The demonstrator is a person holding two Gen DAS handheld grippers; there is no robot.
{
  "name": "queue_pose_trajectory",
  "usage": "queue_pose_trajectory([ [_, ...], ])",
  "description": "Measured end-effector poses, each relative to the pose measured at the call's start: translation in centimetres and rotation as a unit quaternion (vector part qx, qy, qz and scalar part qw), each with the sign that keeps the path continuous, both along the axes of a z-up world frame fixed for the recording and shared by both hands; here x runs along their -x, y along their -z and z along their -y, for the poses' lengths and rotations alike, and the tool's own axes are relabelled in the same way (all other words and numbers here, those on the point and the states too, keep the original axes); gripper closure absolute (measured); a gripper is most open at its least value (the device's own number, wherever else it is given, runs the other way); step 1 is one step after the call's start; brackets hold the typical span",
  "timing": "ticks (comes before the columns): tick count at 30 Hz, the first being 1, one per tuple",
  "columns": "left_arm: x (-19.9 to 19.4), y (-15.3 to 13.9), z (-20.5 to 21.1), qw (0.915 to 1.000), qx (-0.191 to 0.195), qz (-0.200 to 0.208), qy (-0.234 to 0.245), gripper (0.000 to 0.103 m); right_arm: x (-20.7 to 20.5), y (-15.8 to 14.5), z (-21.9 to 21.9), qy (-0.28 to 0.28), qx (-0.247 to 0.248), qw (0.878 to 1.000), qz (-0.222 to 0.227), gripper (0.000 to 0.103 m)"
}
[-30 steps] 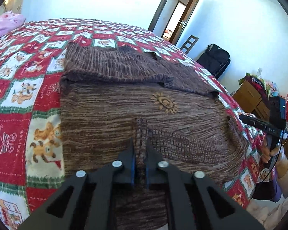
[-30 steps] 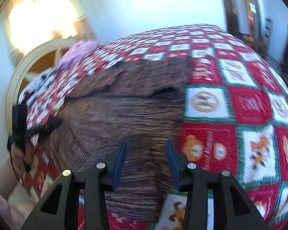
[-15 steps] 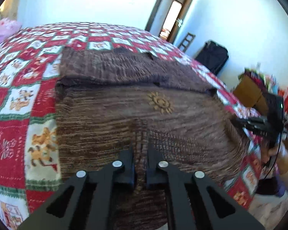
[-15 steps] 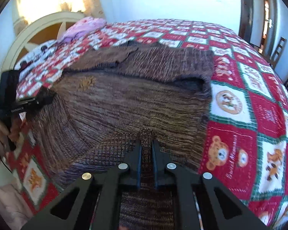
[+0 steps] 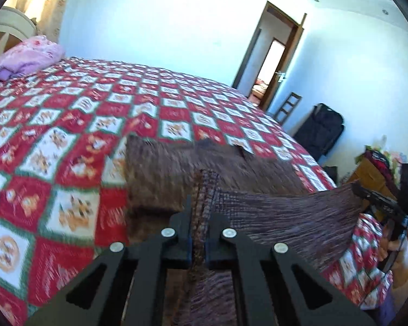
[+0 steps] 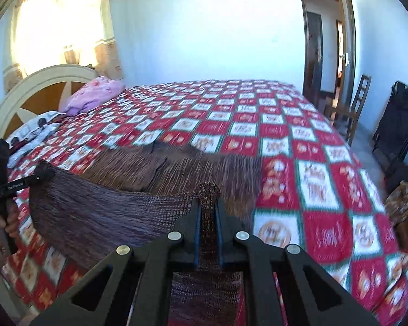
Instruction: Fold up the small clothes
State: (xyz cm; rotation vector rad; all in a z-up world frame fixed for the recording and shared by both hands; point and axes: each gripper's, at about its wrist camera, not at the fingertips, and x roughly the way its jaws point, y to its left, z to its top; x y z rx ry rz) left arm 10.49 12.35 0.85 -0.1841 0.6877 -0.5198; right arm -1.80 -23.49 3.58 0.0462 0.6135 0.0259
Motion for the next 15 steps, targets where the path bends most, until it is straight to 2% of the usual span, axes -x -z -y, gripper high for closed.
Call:
queue_pose_trajectory([
  [7,-6.1,-0.4,0.1,0.9993,0.002,-0.004,-0.037,0.098,-6.0,-1.4,0.5,0.018,0.031,0.999,0.008,0.094],
  [15,-13.0,0.5,1.8,0.9975,-0.028,-0.024,-0.060,0.098,-13.5,-1.0,1.5,0.033,0.043,0.999,-0.003,0.094],
])
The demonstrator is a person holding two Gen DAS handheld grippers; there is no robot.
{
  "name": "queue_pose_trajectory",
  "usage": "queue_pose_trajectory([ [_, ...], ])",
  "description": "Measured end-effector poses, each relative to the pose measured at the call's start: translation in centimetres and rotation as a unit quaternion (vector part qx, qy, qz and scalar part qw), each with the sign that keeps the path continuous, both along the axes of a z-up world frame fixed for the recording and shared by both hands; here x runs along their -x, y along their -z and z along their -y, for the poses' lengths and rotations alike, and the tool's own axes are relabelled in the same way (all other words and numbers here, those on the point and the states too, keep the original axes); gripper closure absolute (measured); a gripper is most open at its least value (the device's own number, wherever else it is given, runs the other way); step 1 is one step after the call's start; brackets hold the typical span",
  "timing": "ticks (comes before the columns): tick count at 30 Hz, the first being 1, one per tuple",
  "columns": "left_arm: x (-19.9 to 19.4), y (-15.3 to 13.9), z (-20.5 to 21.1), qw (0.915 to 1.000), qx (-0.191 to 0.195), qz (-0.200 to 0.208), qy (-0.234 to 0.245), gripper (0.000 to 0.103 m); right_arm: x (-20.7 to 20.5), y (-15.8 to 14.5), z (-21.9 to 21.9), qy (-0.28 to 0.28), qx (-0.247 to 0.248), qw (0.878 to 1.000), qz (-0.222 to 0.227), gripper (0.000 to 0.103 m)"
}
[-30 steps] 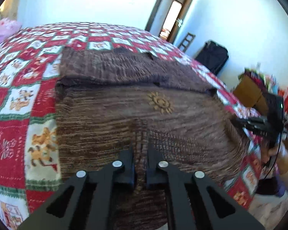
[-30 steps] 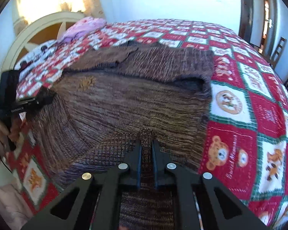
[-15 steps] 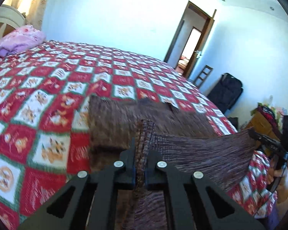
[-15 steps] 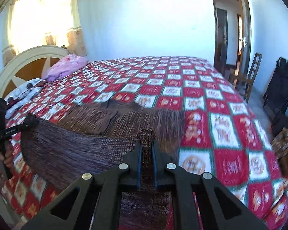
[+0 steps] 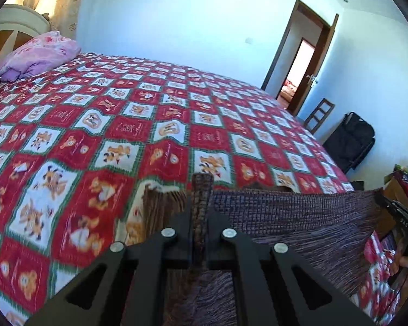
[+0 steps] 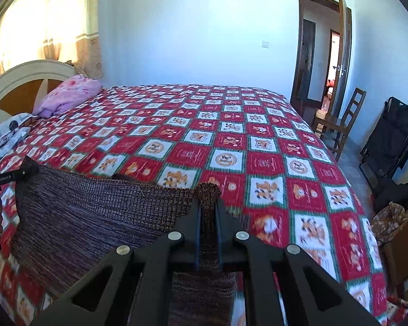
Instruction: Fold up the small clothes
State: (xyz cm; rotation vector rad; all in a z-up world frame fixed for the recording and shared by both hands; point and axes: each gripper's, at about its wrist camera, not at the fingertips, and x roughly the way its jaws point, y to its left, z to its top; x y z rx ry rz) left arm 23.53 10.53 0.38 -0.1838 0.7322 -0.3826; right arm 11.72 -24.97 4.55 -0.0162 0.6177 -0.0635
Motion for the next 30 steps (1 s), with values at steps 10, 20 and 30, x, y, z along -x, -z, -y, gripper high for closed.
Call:
queue_pose_trajectory([
  [10,-5.0,2.7,0.3,0.9987,0.029,-0.039,-0.019,0.098,-6.2,2.4,0.5,0.014,0.018,1.000,-0.007,0.095],
  [20,-8.1,6.2,1.7,0.9973,-0.019,-0.054,-0.046,0.098,-9.6,7.5,1.4,0.045,0.046,0.997,-0.031,0.095],
  [30,-9.0,8.2,0.4,0.9928,-0.005,-0.089,-0.079,0.092,-12.3,10.8,2.0,0.048,0.045,0.995,-0.076,0.095],
])
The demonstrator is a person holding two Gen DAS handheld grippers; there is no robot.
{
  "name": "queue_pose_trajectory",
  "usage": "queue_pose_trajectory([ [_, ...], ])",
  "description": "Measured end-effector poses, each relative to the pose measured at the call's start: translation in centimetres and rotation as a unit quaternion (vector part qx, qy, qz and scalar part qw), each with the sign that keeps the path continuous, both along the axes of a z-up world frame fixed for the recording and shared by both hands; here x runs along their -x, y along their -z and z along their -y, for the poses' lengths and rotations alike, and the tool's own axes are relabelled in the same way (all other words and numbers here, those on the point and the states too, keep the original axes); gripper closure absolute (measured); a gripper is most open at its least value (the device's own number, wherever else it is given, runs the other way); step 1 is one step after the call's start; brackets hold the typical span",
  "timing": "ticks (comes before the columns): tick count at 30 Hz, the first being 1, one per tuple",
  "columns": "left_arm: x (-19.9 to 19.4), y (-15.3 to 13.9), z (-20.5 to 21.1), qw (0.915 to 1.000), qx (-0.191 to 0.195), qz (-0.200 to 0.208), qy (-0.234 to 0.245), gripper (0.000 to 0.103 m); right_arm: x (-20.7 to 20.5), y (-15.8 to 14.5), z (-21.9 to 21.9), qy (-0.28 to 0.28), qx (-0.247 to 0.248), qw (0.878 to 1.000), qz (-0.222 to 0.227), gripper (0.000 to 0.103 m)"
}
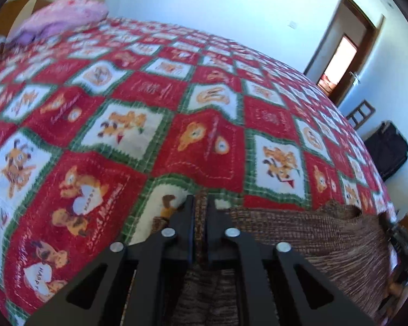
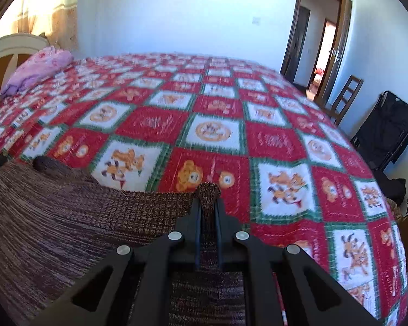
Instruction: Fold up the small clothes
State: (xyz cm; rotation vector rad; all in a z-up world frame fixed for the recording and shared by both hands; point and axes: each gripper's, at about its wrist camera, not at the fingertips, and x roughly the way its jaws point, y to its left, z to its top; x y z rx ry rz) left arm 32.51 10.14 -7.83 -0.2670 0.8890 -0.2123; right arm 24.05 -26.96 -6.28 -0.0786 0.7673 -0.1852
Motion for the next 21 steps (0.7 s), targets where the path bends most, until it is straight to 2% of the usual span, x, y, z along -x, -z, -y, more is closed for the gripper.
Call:
queue_pose_trajectory([
  [2,0.0,0.3,-0.6,0.9998,0.018,-0.004,-0.005,0.089,-0.6,0.5,0.4,0.005,-0.008,1.000,-0.017,0.094],
  [4,0.0,0.2,-0.4,0.9999,0.013,-0.005,-0.005,0.089,-1.3,0.9,1.2,0.010,-0.032,0.999,-0.030,0.093],
  [6,0.0,0.1,0.2,1.0000,-0.005,-0.005,-0.004,0.089,-1.5,1.1,2.0,0.022,-0.051,0.998,-0.035,0.087],
  [8,-0.1,-0.2,0.5,0.9998,-0.016,-0.008,0.002,0.086,-1.4,1.1,2.5,0.036,-0.060,0.997,-0.034,0.074],
  [10,0.0,-1.0,0.3,0.9994,-0.030,-0.016,0.003,0.083,-0.7,0.5,3.7,0.033,-0.104,0.994,-0.022,0.073],
  [12,1.5,-3.1,-0.1,0.9980,-0.063,0.008,0.000,0.082,1.1,-1.2,4.7,0.050,-0.118,0.992,0.019,0.073],
  [13,2.5,-4.1,-0.2,0.9968,-0.076,0.027,-0.001,0.073,2.8,-2.6,5.1,0.069,-0.111,0.990,0.053,0.073],
  [14,3.7,-5.0,-0.4,0.9948,-0.093,0.042,-0.003,0.054,5.1,-4.3,5.2,0.091,-0.090,0.988,0.086,0.073],
  [15,4.8,-5.5,-0.3,0.9934,-0.104,0.047,-0.006,0.046,6.0,-4.8,5.1,0.095,-0.079,0.988,0.089,0.073],
  [16,6.1,-5.9,-0.2,0.9923,-0.112,0.052,-0.006,0.042,7.5,-5.4,4.5,0.084,-0.075,0.991,0.078,0.074],
  [18,8.8,-5.8,0.7,0.9920,-0.112,0.055,0.018,0.042,9.6,-5.3,3.2,0.049,-0.100,0.992,0.059,0.074],
  [21,13.0,-4.7,2.5,0.9918,-0.111,0.051,0.038,0.042,13.2,-4.4,-0.5,0.017,-0.077,0.996,0.036,0.074],
])
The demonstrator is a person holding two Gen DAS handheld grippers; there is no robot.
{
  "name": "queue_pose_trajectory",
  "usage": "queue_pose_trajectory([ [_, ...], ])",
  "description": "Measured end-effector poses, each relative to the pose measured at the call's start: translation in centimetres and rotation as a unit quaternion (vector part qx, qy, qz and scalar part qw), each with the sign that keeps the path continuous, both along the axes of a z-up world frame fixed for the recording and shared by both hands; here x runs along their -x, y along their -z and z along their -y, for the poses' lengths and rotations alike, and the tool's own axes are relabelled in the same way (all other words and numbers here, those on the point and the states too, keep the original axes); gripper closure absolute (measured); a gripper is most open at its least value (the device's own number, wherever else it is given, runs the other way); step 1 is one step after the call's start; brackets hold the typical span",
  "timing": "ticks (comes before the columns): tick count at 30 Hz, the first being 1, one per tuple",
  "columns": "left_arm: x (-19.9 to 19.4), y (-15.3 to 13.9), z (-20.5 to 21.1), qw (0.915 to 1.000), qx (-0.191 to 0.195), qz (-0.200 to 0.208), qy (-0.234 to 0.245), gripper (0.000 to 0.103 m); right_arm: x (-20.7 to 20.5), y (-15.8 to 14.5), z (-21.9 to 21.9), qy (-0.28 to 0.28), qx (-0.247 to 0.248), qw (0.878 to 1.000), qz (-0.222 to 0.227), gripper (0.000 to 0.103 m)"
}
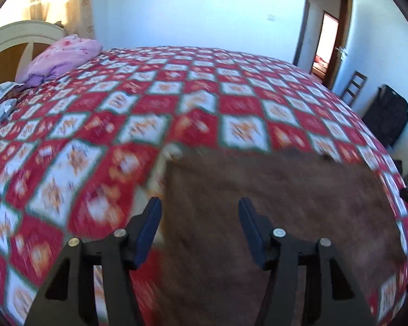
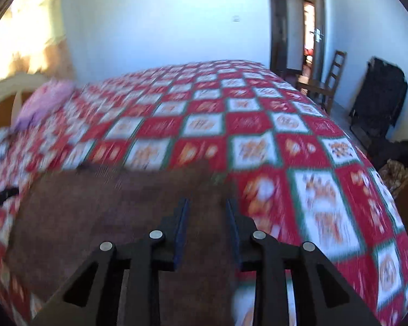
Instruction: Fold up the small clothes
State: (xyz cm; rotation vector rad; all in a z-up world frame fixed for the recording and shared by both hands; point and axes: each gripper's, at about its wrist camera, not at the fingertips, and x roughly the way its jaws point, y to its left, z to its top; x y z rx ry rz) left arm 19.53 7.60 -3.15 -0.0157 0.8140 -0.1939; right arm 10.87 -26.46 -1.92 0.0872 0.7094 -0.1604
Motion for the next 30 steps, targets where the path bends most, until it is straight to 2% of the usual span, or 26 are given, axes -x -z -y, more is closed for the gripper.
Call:
queue_pose_trajectory([
  [5,3.3,2.7,2.8,0.9995,-0.029,-0.014,-0.004,0.042,2.6,3.4,-3.2,-0.004,0.006,1.000,-0.022,0.074],
  [7,4.1,3.3,3.3,0.9987,-0.050,0.000,-0.013,0.041,2.7,5.4,-3.7,-0.001,-0.004,0.999,-0.038,0.074],
  [9,4.2,3.4,3.6,0.9978,-0.063,0.007,-0.018,0.040,3.0,5.3,-4.0,0.002,0.007,0.999,-0.031,0.074],
  [11,4.1,3.5,3.7,0.9970,-0.071,0.005,-0.029,0.033,3.0,5.6,-3.9,0.003,0.007,0.999,-0.034,0.074],
  [17,4.5,4.0,4.6,0.9916,-0.119,0.019,-0.046,0.023,2.9,5.7,-4.2,0.005,0.020,0.999,-0.032,0.074],
  [20,4.5,4.2,3.9,0.9923,-0.109,0.013,-0.057,0.014,3.0,5.4,-4.6,0.011,0.036,0.999,-0.033,0.073],
  [24,4.3,4.3,3.3,0.9947,-0.083,0.004,-0.061,0.012,5.4,4.0,-5.9,0.024,0.047,0.999,0.000,0.073],
  [26,4.4,4.4,3.6,0.9939,-0.092,0.006,-0.061,0.012,5.8,4.5,-6.8,0.017,0.047,0.999,-0.014,0.073],
  [28,4.4,4.4,3.7,0.9934,-0.096,0.008,-0.062,0.011,5.2,6.3,-7.1,0.009,0.043,0.997,-0.056,0.073],
  [30,4.3,4.4,3.5,0.9936,-0.092,0.005,-0.064,0.009,5.1,6.1,-6.9,0.010,0.038,0.998,-0.053,0.073],
])
